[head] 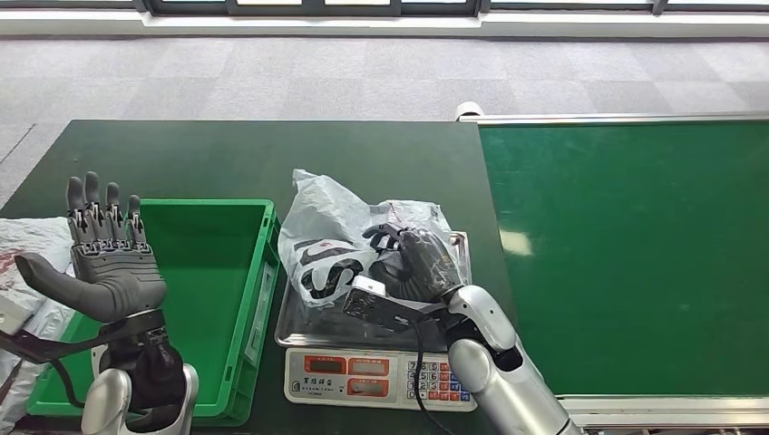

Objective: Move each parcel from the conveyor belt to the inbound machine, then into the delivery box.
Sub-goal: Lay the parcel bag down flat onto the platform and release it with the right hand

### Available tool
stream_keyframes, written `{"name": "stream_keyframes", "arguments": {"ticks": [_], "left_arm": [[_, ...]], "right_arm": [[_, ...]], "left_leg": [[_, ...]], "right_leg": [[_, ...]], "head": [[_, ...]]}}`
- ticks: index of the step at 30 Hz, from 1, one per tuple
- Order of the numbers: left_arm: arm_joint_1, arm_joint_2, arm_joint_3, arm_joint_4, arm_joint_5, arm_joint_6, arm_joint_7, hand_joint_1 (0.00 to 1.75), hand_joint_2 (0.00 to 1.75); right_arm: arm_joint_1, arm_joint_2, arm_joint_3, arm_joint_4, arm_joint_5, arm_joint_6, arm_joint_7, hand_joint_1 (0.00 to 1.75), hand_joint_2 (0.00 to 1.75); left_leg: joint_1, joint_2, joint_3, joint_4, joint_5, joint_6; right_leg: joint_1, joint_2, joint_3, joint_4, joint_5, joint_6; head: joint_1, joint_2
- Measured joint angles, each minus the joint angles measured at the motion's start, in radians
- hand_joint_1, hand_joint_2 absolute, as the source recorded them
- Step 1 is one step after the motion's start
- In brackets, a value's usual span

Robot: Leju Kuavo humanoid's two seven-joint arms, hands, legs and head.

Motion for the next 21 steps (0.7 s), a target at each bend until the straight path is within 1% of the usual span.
{"name": "stream_keyframes", "arguments": {"ticks": [3, 7, 10, 13, 16, 21], "left_arm": [[0.009, 0.000, 0.002, -0.021, -0.005, 0.011, -0.011, 0.00, 0.00], [0.024, 0.003, 0.012, -0.051, -0.047, 0.047, -0.048, 0.00, 0.00], [0.036, 0.011, 0.022, -0.081, -0.097, 0.074, -0.062, 0.00, 0.00], [0.039, 0.025, 0.024, -0.098, -0.149, 0.086, -0.050, 0.00, 0.00], [0.040, 0.033, 0.024, -0.107, -0.167, 0.090, -0.045, 0.00, 0.00], [0.040, 0.037, 0.024, -0.114, -0.169, 0.093, -0.043, 0.00, 0.00]], "right_arm": [[0.009, -0.003, -0.001, -0.002, -0.015, -0.007, -0.016, 0.00, 1.75], [0.046, -0.018, -0.028, -0.055, -0.095, -0.021, -0.090, 0.00, 1.75], [0.094, -0.042, -0.077, -0.149, -0.216, 0.004, -0.161, 0.00, 1.75], [0.149, -0.070, -0.140, -0.260, -0.344, 0.047, -0.219, 0.00, 1.75], [0.188, -0.091, -0.189, -0.339, -0.378, 0.063, -0.235, 0.00, 1.75], [0.217, -0.105, -0.219, -0.398, -0.383, 0.068, -0.239, 0.00, 1.75]], "left_leg": [[0.000, 0.000, 0.000, 0.000, 0.000, 0.000], [0.000, 0.000, 0.000, 0.000, 0.000, 0.000], [0.000, 0.000, 0.000, 0.000, 0.000, 0.000], [0.000, 0.000, -0.001, 0.000, -0.001, 0.001], [0.000, 0.001, 0.000, 0.000, -0.001, 0.000], [0.000, 0.002, 0.000, 0.000, -0.001, 0.000]], "right_leg": [[0.000, 0.000, 0.000, 0.000, 0.000, 0.000], [0.000, 0.000, 0.000, 0.000, 0.000, 0.000], [0.000, 0.000, 0.000, 0.000, 0.000, 0.000], [0.000, 0.000, -0.001, -0.001, 0.000, 0.000], [0.000, 0.001, -0.001, -0.001, 0.000, 0.000], [0.000, 0.001, -0.001, -0.001, 0.000, 0.000]], "head": [[0.000, 0.000], [0.000, 0.000], [0.000, 0.000], [0.000, 0.000], [0.000, 0.000], [0.000, 0.000]]}}
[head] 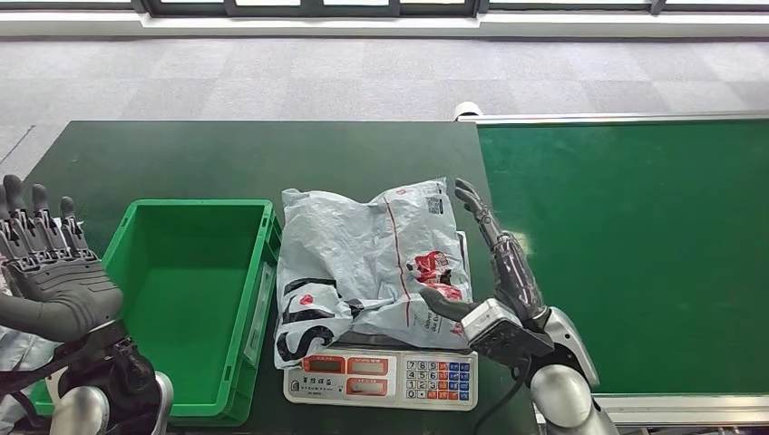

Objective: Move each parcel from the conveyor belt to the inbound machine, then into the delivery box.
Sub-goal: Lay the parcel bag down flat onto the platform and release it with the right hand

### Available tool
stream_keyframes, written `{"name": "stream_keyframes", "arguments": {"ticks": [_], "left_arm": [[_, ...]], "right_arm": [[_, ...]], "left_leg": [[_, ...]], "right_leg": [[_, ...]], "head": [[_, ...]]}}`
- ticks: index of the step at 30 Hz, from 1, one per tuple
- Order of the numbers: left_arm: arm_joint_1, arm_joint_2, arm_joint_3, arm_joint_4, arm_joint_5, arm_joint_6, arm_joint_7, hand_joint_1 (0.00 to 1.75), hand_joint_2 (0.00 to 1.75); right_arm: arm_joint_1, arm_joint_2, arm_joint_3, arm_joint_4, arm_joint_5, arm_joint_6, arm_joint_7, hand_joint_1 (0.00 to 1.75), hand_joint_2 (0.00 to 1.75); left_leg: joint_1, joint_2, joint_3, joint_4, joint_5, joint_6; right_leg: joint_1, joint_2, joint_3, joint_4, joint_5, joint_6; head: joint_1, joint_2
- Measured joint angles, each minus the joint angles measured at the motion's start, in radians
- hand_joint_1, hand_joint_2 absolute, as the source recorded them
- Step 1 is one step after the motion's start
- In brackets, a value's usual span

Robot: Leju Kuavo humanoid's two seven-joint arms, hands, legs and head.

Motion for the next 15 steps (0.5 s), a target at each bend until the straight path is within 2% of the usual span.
{"name": "stream_keyframes", "arguments": {"ticks": [4, 9, 13, 15], "left_arm": [[0.000, 0.004, 0.000, 0.000, -0.051, 0.027, 0.025, 0.00, 0.00], [-0.005, 0.018, -0.018, 0.000, -0.239, 0.060, 0.123, 0.00, 0.00], [-0.014, 0.054, -0.071, 0.003, -0.396, 0.005, 0.216, 0.00, 0.00], [-0.023, 0.088, -0.112, 0.014, -0.490, -0.083, 0.256, 0.00, 0.87]], "right_arm": [[0.015, -0.004, -0.011, -0.025, -0.017, -0.001, -0.018, 0.00, 1.75], [0.061, -0.011, -0.049, -0.099, -0.119, 0.023, -0.062, 0.00, 1.75], [0.096, -0.015, -0.072, -0.153, -0.165, 0.057, -0.085, 0.00, 1.75], [0.100, -0.017, -0.084, -0.173, -0.186, 0.076, -0.099, 0.00, 1.75]], "left_leg": [[0.000, 0.000, 0.000, 0.000, 0.001, 0.000], [0.000, 0.000, 0.000, 0.000, 0.000, 0.000], [0.000, 0.000, 0.000, 0.000, 0.000, 0.000], [0.000, 0.000, 0.000, 0.000, 0.000, 0.000]], "right_leg": [[0.000, 0.000, 0.000, 0.000, 0.000, 0.000], [0.000, 0.000, 0.000, 0.000, 0.000, 0.000], [0.000, 0.001, 0.000, 0.000, 0.000, 0.000], [0.000, 0.001, -0.001, 0.000, 0.000, 0.000]], "head": [[0.000, 0.000], [0.000, 0.000], [0.000, 0.000], [0.000, 0.000]]}}
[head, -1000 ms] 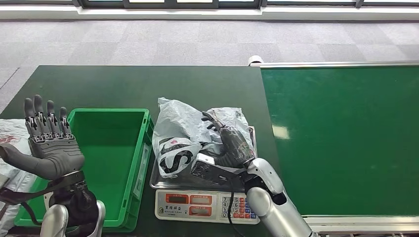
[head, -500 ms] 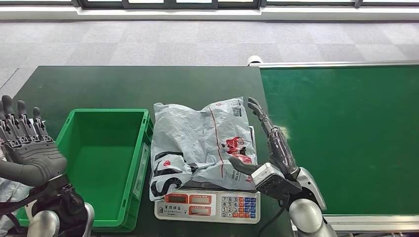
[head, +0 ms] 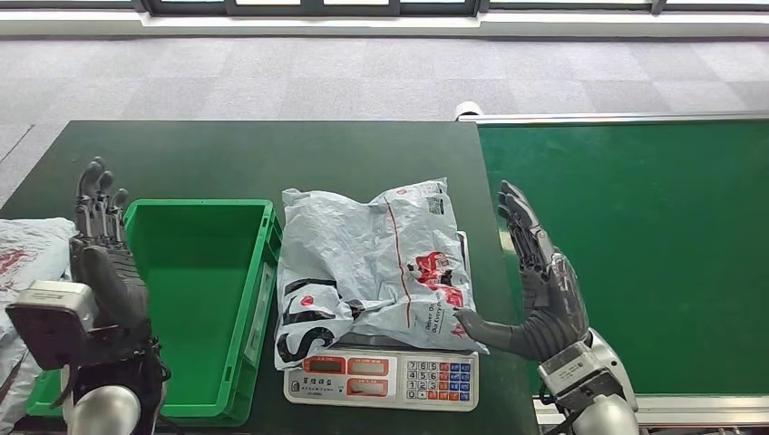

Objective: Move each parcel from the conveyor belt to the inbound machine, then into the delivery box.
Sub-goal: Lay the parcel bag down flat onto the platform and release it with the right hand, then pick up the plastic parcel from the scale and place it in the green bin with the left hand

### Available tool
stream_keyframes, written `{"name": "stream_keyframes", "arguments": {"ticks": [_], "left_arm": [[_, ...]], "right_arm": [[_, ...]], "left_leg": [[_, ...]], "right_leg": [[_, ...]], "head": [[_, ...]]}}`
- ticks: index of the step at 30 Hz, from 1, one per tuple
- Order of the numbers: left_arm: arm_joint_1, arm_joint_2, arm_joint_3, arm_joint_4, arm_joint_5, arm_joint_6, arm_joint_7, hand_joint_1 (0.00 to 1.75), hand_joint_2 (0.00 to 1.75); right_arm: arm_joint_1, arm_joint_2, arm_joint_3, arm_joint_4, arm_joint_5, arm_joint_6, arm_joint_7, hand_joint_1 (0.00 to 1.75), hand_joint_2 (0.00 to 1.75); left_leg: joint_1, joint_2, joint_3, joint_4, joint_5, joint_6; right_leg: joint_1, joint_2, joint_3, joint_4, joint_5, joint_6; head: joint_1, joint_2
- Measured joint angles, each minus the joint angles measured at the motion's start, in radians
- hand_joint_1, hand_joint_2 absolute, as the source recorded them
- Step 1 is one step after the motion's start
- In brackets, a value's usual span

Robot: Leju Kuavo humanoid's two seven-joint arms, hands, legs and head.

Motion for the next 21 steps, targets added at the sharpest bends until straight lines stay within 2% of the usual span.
{"name": "stream_keyframes", "arguments": {"ticks": [2, 5, 9, 16, 21], "left_arm": [[-0.018, 0.042, -0.052, 0.023, -0.118, -0.117, 0.030, 0.00, 1.75], [-0.064, 0.104, -0.141, 0.084, -0.286, -0.266, 0.027, 0.00, 1.75], [-0.145, 0.173, -0.277, 0.192, -0.464, -0.347, -0.024, 0.00, 1.75], [-0.257, 0.232, -0.409, 0.315, -0.507, -0.421, -0.085, 0.00, 1.75], [-0.330, 0.253, -0.475, 0.389, -0.507, -0.455, -0.107, 0.00, 1.75]], "right_arm": [[-0.011, -0.001, -0.013, -0.017, -0.018, 0.024, -0.003, 0.00, 1.75], [-0.037, -0.002, -0.028, -0.031, -0.033, 0.053, -0.002, 0.00, 1.75], [-0.058, -0.013, -0.038, -0.033, -0.045, 0.063, -0.026, 0.00, 1.75], [-0.053, -0.035, -0.042, -0.037, -0.041, 0.024, -0.055, 0.00, 1.75], [-0.037, -0.045, -0.042, -0.048, -0.035, 0.010, -0.061, 0.00, 1.75]], "left_leg": [[0.000, 0.000, 0.000, 0.000, 0.000, 0.000], [0.000, 0.000, 0.000, 0.000, 0.001, 0.000], [0.000, 0.001, 0.001, 0.000, 0.002, -0.001], [0.000, 0.001, 0.000, 0.000, 0.002, -0.001], [0.000, 0.002, 0.000, 0.000, 0.002, -0.001]], "right_leg": [[0.000, 0.000, 0.000, 0.000, 0.000, 0.000], [0.000, 0.000, -0.001, 0.000, 0.001, 0.000], [0.000, 0.001, 0.000, 0.000, 0.002, -0.001], [0.000, 0.001, -0.001, 0.000, 0.003, -0.002], [0.000, 0.002, -0.001, 0.001, 0.003, -0.002]], "head": [[0.000, 0.000], [0.000, 0.000], [0.000, 0.000], [0.000, 0.000], [0.000, 0.000]]}}
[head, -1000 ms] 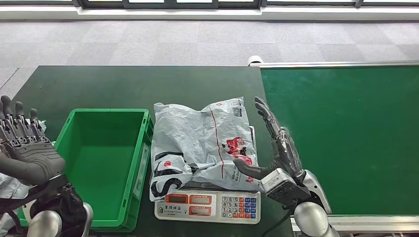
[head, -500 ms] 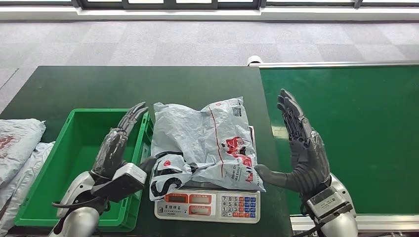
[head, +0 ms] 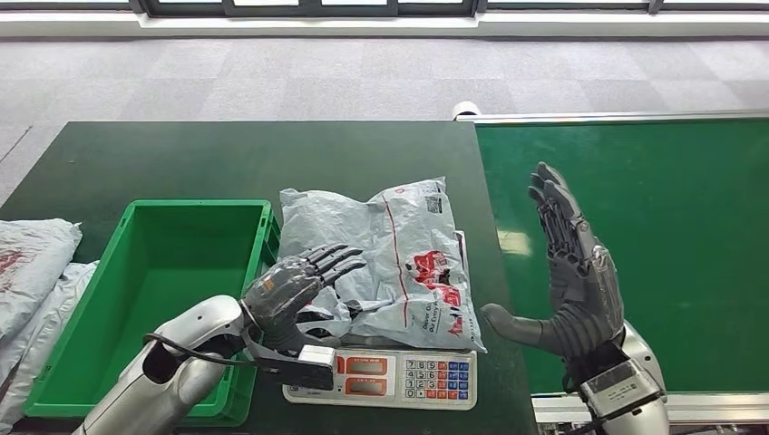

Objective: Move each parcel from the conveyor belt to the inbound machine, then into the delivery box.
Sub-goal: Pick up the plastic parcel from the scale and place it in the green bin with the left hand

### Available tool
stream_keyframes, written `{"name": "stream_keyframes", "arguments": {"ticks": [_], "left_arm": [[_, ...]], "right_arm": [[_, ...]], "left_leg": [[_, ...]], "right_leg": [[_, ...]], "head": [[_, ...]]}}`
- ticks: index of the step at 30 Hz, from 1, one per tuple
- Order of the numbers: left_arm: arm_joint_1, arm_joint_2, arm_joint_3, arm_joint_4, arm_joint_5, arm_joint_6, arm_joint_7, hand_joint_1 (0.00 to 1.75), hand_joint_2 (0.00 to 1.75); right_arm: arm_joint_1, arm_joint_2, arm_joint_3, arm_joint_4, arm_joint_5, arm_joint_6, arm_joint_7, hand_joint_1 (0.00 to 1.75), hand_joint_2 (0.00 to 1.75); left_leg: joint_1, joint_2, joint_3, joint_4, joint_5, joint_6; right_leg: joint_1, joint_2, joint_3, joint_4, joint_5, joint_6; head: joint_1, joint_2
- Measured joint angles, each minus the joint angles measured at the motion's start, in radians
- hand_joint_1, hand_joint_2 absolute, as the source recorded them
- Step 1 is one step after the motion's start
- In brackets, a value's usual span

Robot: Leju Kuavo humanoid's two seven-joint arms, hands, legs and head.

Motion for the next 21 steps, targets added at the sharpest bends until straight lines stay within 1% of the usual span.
{"name": "stream_keyframes", "arguments": {"ticks": [3, 8, 13, 16, 21], "left_arm": [[-0.021, 0.006, -0.021, 0.022, 0.000, -0.007, -0.004, 0.00, 1.75], [-0.059, 0.017, -0.065, 0.069, 0.004, -0.046, -0.026, 0.00, 1.75], [-0.107, 0.017, -0.099, 0.134, 0.016, -0.057, -0.046, 0.00, 1.75], [-0.138, 0.001, -0.109, 0.187, 0.024, -0.047, -0.046, 0.00, 1.75], [-0.187, -0.047, -0.119, 0.273, 0.024, -0.031, -0.024, 0.00, 1.75]], "right_arm": [[0.003, -0.002, 0.000, -0.002, 0.005, -0.002, 0.000, 0.00, 1.75], [0.007, -0.002, 0.000, -0.010, 0.020, -0.016, -0.004, 0.00, 1.75], [0.018, -0.003, 0.000, -0.026, 0.032, -0.033, -0.004, 0.00, 1.75], [0.020, -0.003, 0.000, -0.037, 0.039, -0.039, 0.005, 0.00, 1.75], [0.014, -0.002, 0.000, -0.044, 0.044, -0.038, 0.019, 0.00, 1.75]], "left_leg": [[0.000, 0.000, 0.000, 0.000, 0.000, 0.000], [0.000, 0.000, 0.000, 0.000, 0.000, 0.000], [0.000, 0.000, 0.000, 0.000, 0.000, 0.000], [0.000, 0.000, 0.000, 0.000, 0.000, 0.000], [0.000, 0.000, 0.000, 0.000, 0.000, 0.000]], "right_leg": [[0.000, 0.000, 0.000, 0.000, 0.000, 0.000], [0.000, 0.000, 0.000, 0.000, 0.000, 0.000], [0.000, 0.000, 0.000, 0.000, 0.000, 0.000], [0.000, 0.000, 0.000, 0.000, 0.000, 0.000], [0.000, 0.000, 0.001, 0.000, 0.001, 0.000]], "head": [[0.000, 0.000], [0.000, 0.000], [0.000, 0.000], [0.000, 0.000], [0.000, 0.000]]}}
